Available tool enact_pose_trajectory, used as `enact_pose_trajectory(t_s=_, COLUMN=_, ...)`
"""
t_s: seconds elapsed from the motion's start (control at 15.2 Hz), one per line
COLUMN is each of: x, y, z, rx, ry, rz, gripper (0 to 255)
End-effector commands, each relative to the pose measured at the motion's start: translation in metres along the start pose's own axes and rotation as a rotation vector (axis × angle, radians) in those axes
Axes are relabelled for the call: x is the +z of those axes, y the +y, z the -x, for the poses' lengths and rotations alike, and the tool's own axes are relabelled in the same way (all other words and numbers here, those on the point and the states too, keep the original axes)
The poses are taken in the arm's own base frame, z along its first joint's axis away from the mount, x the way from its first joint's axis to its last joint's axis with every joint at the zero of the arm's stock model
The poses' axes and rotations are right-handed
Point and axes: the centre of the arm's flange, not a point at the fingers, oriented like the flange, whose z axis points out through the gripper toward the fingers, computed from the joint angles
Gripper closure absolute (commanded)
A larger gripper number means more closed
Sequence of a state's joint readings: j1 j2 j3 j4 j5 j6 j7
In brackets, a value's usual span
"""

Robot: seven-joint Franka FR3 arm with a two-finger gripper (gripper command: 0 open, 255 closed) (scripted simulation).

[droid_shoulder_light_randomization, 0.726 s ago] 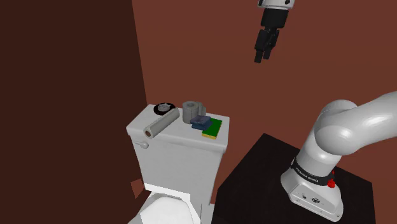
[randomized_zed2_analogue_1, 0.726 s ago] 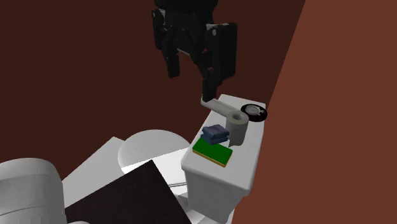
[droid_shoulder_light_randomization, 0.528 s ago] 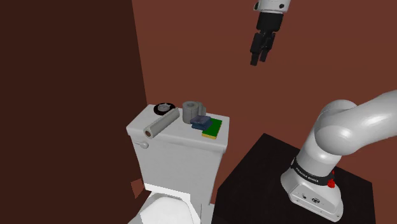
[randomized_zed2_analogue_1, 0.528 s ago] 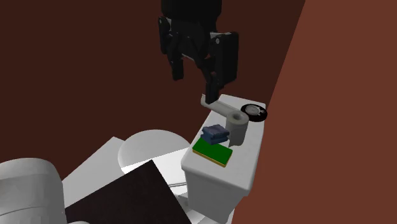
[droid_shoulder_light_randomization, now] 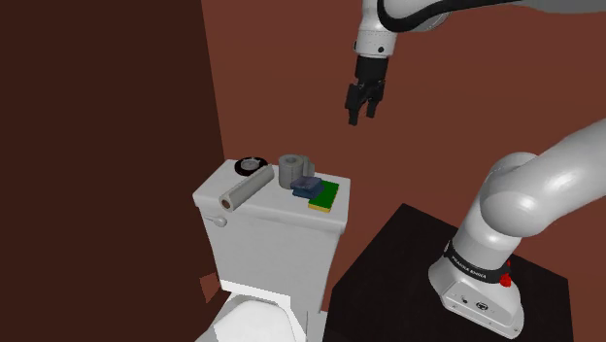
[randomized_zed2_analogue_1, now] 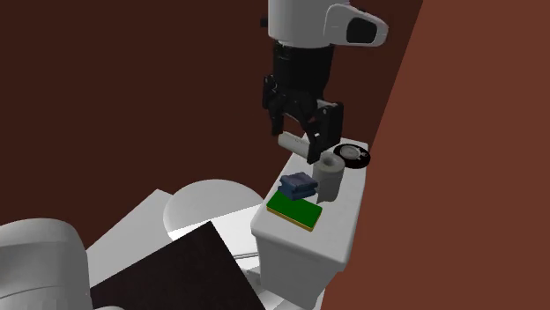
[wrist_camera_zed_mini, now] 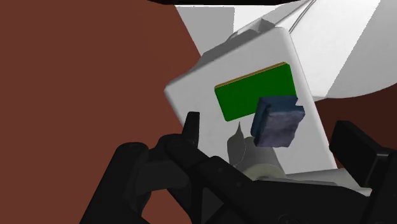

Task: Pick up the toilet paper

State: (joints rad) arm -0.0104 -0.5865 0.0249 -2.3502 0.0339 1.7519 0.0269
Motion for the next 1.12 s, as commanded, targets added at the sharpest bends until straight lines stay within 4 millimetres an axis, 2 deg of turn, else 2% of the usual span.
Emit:
enact_pose_trajectory(t_s=0.0, x=0.019, y=-0.005, z=-0.019, rx=0.017, ry=-0.006, rz=0.003, gripper=0)
enact_pose_trajectory(t_s=0.99, x=0.172, y=-0.027, z=-0.152, rx=0.139, ry=-0.067, rz=0.027, gripper=0)
enact_pose_trajectory(t_s=1.06, x=0.173, y=-0.027, z=-0.153, rx=0.139, ry=-0.068, rz=0.027, gripper=0)
